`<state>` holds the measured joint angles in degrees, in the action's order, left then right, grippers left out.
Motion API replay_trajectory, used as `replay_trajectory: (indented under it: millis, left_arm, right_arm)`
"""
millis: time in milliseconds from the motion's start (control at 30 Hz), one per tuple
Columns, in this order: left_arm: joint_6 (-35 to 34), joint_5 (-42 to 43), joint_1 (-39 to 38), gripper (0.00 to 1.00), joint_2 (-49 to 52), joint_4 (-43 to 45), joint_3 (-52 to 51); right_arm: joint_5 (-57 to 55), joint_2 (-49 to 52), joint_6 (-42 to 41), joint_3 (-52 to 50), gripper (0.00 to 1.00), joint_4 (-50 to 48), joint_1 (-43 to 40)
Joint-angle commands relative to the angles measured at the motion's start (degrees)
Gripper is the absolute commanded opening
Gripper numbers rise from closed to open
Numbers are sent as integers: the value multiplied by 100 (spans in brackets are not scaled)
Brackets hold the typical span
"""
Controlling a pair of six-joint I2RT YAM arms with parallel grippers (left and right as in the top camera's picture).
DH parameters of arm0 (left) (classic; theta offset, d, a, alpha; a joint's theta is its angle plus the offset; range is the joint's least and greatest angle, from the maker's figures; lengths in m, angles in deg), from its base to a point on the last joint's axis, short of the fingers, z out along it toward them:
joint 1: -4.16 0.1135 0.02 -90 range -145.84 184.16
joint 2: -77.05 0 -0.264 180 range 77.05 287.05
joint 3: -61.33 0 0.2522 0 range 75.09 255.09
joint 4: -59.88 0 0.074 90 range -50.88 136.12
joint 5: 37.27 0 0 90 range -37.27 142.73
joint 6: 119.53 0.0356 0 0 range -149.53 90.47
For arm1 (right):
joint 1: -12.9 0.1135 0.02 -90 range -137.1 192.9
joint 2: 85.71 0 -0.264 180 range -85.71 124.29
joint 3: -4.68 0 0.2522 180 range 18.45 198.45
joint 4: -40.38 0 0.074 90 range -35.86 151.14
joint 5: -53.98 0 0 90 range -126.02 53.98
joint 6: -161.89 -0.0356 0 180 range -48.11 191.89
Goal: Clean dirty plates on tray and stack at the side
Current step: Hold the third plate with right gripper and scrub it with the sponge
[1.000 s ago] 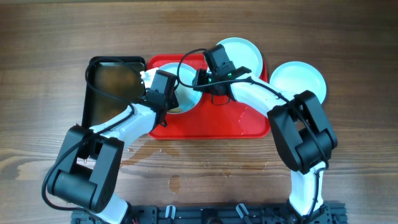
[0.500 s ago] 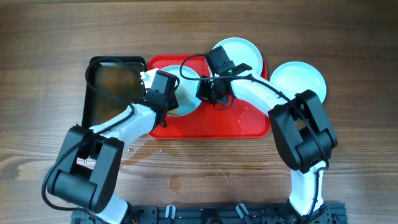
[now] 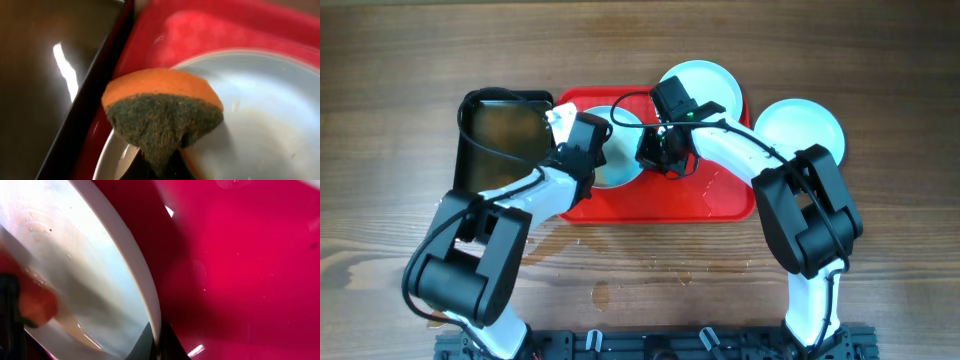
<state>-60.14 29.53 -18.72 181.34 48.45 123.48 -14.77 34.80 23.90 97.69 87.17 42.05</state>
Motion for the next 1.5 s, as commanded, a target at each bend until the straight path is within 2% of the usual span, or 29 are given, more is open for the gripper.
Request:
replay_trajectory:
  millis: [0, 167, 267, 367, 467, 567, 767, 867, 1067, 1200, 1333, 1467]
  left_arm:
    - [850, -398, 20, 4, 146, 658, -55]
    - [1655, -691, 9, 4, 136, 1744, -37]
    - [1624, -664, 9, 4, 127, 1467, -37]
    - [1475, 168, 9, 4, 127, 317, -39]
    - [1475, 1714, 11, 4, 127, -1001, -37]
    - [1475, 2577, 15, 4, 118, -1827, -37]
    - [1703, 4234, 179, 4, -46, -2413, -35]
    - [1709, 3976, 323, 4, -46, -2262, -37]
    - [1609, 1840, 415, 4, -13, -1086, -39]
    - [656, 393, 413, 4, -4, -1064, -39]
    - [116, 149, 413, 4, -4, -1609, -39]
    - [66, 479, 332, 4, -35, -2186, -37]
  right_arm:
    - [-199, 227, 44, -201, 4, 114, 33]
    - [-210, 227, 57, -201, 4, 101, 33]
    - [-223, 227, 74, -201, 4, 70, 33]
    - [-221, 227, 109, -201, 4, 35, 35]
    - [-219, 227, 136, -201, 4, 24, 35]
    - [-216, 227, 146, -201, 4, 20, 35]
    - [-214, 227, 151, -201, 4, 7, 35]
    - [-214, 227, 151, -201, 4, 7, 35]
    - [-197, 227, 151, -201, 4, 7, 35]
    - [-197, 227, 170, -201, 4, 2, 35]
    - [-197, 227, 177, -201, 4, -17, 35]
    - [-195, 227, 201, -201, 4, -42, 35]
